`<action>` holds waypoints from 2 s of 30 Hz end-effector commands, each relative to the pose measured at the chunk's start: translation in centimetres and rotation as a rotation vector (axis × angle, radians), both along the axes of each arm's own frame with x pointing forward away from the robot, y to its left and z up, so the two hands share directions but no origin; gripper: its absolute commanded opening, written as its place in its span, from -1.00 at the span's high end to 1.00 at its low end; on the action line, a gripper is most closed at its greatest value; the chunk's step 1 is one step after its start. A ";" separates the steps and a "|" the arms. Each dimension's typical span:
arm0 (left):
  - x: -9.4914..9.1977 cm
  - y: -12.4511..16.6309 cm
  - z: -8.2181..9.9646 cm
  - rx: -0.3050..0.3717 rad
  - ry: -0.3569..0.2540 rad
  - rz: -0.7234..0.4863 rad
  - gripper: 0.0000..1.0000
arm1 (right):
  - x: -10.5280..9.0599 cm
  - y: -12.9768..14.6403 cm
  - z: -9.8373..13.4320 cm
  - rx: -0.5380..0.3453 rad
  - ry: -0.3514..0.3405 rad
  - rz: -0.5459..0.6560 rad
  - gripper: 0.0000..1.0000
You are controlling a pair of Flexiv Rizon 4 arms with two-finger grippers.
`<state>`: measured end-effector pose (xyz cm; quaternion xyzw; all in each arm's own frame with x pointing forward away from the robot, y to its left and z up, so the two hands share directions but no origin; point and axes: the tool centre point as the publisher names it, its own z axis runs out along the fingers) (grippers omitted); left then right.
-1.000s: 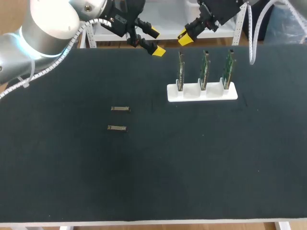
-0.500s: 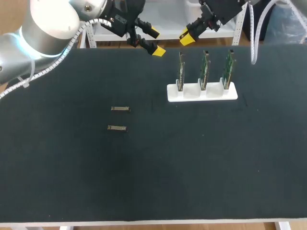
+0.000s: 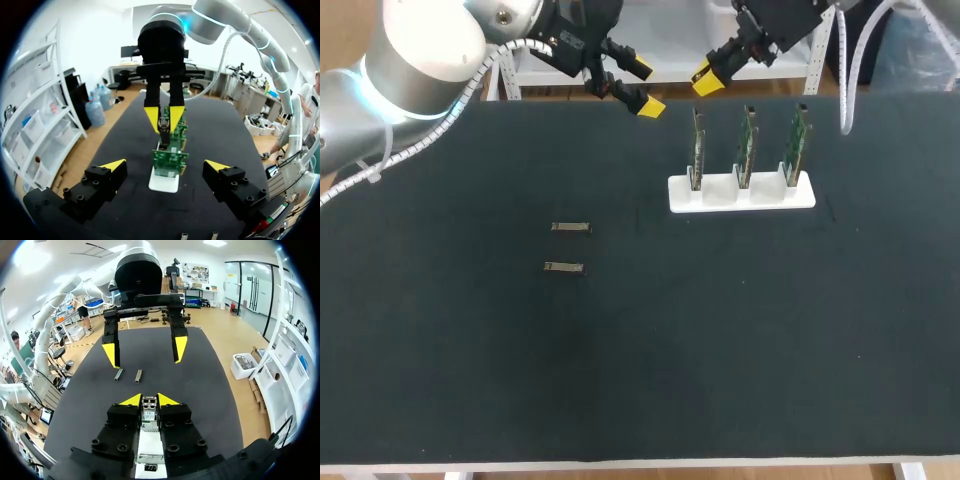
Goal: Pick up the optical module with the left hand, and insert it into the network port with the right hand.
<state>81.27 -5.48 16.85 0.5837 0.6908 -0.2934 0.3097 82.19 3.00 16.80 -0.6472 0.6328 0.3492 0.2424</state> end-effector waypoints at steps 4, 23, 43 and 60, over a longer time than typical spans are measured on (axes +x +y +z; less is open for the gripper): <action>-0.1 0.0 0.0 0.002 -0.001 0.002 -1.00 | 0.7 0.1 -0.4 0.016 0.298 0.344 1.00; -0.1 0.0 0.0 0.002 -0.001 0.002 -1.00 | 1.1 -0.2 -0.3 0.014 0.262 0.298 1.00; -0.1 0.0 0.0 0.002 -0.001 0.002 -1.00 | 0.9 -0.1 -0.1 0.009 0.234 0.306 1.00; -0.1 0.0 0.0 0.002 -0.001 0.002 -1.00 | 0.9 0.0 0.1 0.015 0.228 0.308 1.00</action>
